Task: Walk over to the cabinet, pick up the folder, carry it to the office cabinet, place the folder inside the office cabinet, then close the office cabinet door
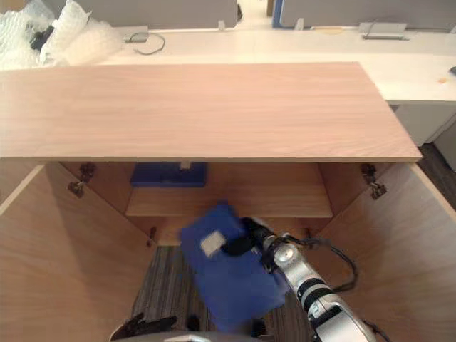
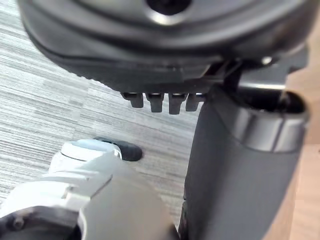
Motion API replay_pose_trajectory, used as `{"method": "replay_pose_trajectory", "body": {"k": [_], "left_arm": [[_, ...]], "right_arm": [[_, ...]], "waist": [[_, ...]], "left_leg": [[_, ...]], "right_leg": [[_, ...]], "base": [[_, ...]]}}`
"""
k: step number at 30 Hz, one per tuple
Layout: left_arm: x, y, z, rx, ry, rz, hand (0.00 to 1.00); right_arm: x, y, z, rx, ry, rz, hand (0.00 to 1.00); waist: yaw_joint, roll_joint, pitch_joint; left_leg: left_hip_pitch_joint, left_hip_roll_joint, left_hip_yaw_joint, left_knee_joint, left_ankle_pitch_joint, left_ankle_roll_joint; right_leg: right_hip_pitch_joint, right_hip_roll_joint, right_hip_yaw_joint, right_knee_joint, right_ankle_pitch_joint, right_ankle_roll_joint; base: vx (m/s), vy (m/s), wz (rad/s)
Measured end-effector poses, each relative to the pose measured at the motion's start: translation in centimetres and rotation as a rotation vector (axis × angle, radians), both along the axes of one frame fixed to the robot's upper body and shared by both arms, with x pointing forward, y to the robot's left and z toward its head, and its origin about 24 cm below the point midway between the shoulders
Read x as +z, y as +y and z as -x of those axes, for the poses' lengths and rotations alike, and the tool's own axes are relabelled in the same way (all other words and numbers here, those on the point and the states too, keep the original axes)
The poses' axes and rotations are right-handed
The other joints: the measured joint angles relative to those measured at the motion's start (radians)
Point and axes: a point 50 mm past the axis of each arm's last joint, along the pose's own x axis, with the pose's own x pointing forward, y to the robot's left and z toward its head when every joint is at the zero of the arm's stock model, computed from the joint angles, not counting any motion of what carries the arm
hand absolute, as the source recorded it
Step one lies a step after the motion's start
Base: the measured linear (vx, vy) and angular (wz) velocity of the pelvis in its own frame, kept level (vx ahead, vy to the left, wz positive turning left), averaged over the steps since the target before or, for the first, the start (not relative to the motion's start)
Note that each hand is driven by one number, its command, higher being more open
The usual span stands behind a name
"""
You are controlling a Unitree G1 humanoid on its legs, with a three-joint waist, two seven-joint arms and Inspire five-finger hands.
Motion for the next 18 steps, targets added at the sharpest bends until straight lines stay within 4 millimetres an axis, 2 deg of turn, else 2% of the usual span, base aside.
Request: {"method": "replay_pose_trajectory", "body": {"k": [1,5,7,8,10,13,16,18], "left_arm": [[0.0,0.2,0.2,0.056,0.001,-0.007,1.00],[0.2,0.6,-0.1,0.192,-0.026,-0.009,1.00],[0.3,0.5,-0.6,0.248,-0.059,0.002,1.00],[0.4,0.1,-1.2,0.275,-0.080,0.021,1.00],[0.5,-0.6,-2.3,0.329,-0.125,0.060,1.00],[0.7,-1.3,-3.1,0.357,-0.163,0.085,1.00],[0.9,-1.5,-3.8,0.369,-0.197,0.096,1.00],[1.1,-1.5,-4.0,0.377,-0.211,0.097,1.00]], "right_arm": [[0.4,-0.3,-0.7,-0.121,-0.008,-0.097,0.00],[2.5,-0.8,-3.1,-0.354,-0.050,-0.333,0.00],[4.2,-0.6,-4.6,-0.445,-0.077,-0.491,0.00],[5.8,-0.2,-5.8,-0.483,-0.109,-0.599,0.00],[9.3,0.5,-7.5,-0.509,-0.177,-0.793,0.00],[13.1,1.9,-8.7,-0.467,-0.244,-1.000,0.00],[16.6,3.0,-9.4,-0.446,-0.313,-1.234,0.00],[18.0,3.1,-9.6,-0.470,-0.347,-1.365,0.00]], "waist": [[0.000,0.004,0.019],[0.007,0.025,0.090],[0.017,0.033,0.112],[0.016,0.041,0.135],[0.018,0.049,0.170],[0.019,0.046,0.185],[0.018,0.041,0.190],[0.017,0.040,0.191]], "left_leg": [[-0.005,0.000,0.000,0.001,0.002,0.000],[-0.038,-0.004,-0.025,0.033,0.002,0.000],[-0.093,-0.001,-0.032,0.064,0.002,0.000],[-0.133,0.001,-0.042,0.099,0.001,-0.002],[-0.211,-0.001,-0.045,0.195,-0.023,-0.004],[-0.289,-0.001,-0.046,0.303,-0.067,-0.002],[-0.348,-0.004,-0.047,0.362,-0.080,-0.002],[-0.370,-0.004,-0.050,0.377,-0.081,-0.003]], "right_leg": [[-0.005,0.000,-0.001,0.002,0.000,0.000],[-0.017,-0.009,-0.026,0.015,0.001,0.002],[-0.069,-0.014,-0.031,0.046,0.000,0.001],[-0.103,-0.019,-0.042,0.077,-0.003,0.001],[-0.181,-0.032,-0.060,0.190,-0.045,0.000],[-0.264,-0.046,-0.073,0.313,-0.104,-0.007],[-0.335,-0.062,-0.084,0.397,-0.145,-0.013],[-0.361,-0.069,-0.094,0.429,-0.162,-0.019]], "base": [[0.00,0.009,0.04],[-0.04,0.018,0.17],[-0.11,0.023,0.12],[-0.14,0.010,0.20],[-0.18,0.015,0.22],[-0.13,-0.004,0.05],[-0.13,-0.038,0.02],[-0.10,-0.059,0.07]]}}
